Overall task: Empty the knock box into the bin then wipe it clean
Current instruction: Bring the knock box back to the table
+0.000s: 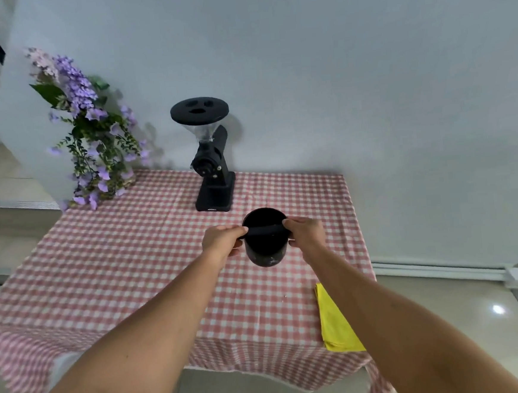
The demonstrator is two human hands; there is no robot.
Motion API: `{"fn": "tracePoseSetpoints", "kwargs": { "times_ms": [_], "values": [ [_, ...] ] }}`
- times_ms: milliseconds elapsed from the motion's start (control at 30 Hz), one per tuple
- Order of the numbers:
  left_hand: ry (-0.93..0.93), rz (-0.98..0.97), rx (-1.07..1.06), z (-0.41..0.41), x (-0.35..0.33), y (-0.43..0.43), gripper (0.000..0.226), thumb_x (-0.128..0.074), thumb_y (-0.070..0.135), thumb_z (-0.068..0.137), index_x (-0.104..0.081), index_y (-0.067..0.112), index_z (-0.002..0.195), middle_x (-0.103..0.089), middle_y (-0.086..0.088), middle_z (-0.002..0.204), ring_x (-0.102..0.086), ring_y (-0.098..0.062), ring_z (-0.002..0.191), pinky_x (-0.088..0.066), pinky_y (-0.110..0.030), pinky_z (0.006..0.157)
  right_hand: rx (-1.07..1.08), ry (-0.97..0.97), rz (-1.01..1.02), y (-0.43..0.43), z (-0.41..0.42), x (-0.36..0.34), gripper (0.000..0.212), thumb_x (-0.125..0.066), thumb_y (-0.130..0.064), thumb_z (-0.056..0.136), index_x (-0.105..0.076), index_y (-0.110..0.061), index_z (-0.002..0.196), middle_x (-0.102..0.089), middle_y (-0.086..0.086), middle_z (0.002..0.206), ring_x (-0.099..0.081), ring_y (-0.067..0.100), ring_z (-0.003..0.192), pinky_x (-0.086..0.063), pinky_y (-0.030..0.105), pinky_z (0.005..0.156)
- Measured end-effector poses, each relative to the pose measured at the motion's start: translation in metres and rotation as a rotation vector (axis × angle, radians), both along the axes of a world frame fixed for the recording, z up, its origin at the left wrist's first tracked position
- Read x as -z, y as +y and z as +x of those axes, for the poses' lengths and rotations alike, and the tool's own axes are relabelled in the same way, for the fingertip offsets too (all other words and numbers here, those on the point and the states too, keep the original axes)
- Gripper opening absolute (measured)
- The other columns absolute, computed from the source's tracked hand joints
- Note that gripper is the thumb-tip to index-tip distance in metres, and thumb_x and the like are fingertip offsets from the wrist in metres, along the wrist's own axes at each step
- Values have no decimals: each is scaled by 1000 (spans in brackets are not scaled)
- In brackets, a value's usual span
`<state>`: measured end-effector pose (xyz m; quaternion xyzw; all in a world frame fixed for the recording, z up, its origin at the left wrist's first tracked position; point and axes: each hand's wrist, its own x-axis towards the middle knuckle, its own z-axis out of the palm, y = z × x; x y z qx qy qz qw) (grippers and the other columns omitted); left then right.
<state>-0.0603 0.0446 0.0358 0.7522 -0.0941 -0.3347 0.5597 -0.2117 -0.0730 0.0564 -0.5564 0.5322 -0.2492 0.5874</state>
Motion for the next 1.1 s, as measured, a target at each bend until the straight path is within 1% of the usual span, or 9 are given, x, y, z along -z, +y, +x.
{"fn": "tracePoseSetpoints", "kwargs": {
  "times_ms": [200, 367, 500, 600, 700, 833, 933, 1000, 1100],
  "values": [
    [-6, 60, 30, 23, 5, -38, 21, -83, 22, 80, -76, 11, 96, -77, -7, 88, -70, -16, 74, -60, -32, 67, 21, 27, 16, -37, 23, 8, 16, -72, -14, 84, -76, -18, 69, -76, 16, 88, -73, 35, 88, -60, 49, 80],
    [-47, 111, 75, 35, 21, -66, 23, -83, 24, 80, -75, 16, 100, -77, -6, 85, -72, -18, 72, -57, -29, 57, 62, 53, 16, -56, 35, 24, 33, -72, -14, 86, -68, -28, 57, -76, 11, 84, -73, 29, 85, -62, 45, 78],
    [-107, 187, 183, 42, 27, -79, 15, -81, 29, 82, -73, 25, 95, -76, 0, 78, -73, -13, 70, -62, -29, 60, 111, 73, 24, -60, 37, 29, 23, -72, -14, 87, -73, -28, 69, -74, 1, 76, -74, 25, 82, -63, 41, 76],
    [-130, 172, 256, 49, 31, -88, 22, -81, 27, 83, -75, 19, 102, -76, 2, 81, -73, -12, 73, -57, -24, 56, 143, 77, 42, -61, 37, 30, 10, -72, -15, 87, -79, -17, 93, -75, 1, 84, -73, 20, 83, -62, 38, 78],
    [-184, 205, 343, 51, 31, -92, 27, -79, 29, 84, -75, 16, 108, -76, -1, 87, -74, -19, 81, -62, -34, 71, 199, 85, 44, -59, 38, 28, 12, -73, -13, 84, -79, -16, 95, -76, 0, 83, -72, 19, 82, -62, 38, 77],
    [-443, 249, 535, 52, 25, -92, 40, -75, 33, 87, -69, 22, 124, -73, 0, 112, -69, -18, 97, -50, -27, 71, 254, 138, 34, -54, 41, 29, 12, -75, -15, 84, -79, -16, 95, -75, 0, 80, -72, 17, 77, -63, 34, 71],
    [-640, 229, 655, 48, 23, -91, 56, -74, 28, 89, -55, 29, 141, -62, -3, 132, -63, -20, 114, -45, -21, 73, 296, 160, 37, -46, 41, 36, 8, -75, -16, 82, -79, -20, 77, -75, 6, 78, -72, 18, 75, -63, 40, 73],
    [-809, 224, 711, 44, 26, -89, 63, -73, 25, 90, -47, 32, 147, -52, -4, 137, -55, -22, 122, -51, -29, 85, 327, 165, 40, -40, 38, 38, 6, -76, -17, 80, -81, -20, 81, -75, 7, 77, -71, 17, 73, -62, 42, 75],
    [-1138, 109, 880, 39, 32, -83, 58, -76, 17, 86, -56, 24, 140, -55, -6, 130, -52, -26, 121, -50, -38, 96, 388, 177, 43, -26, 28, 45, 16, -78, -21, 77, -81, -18, 93, -75, 4, 77, -70, 18, 74, -61, 42, 78]
  ]
}}
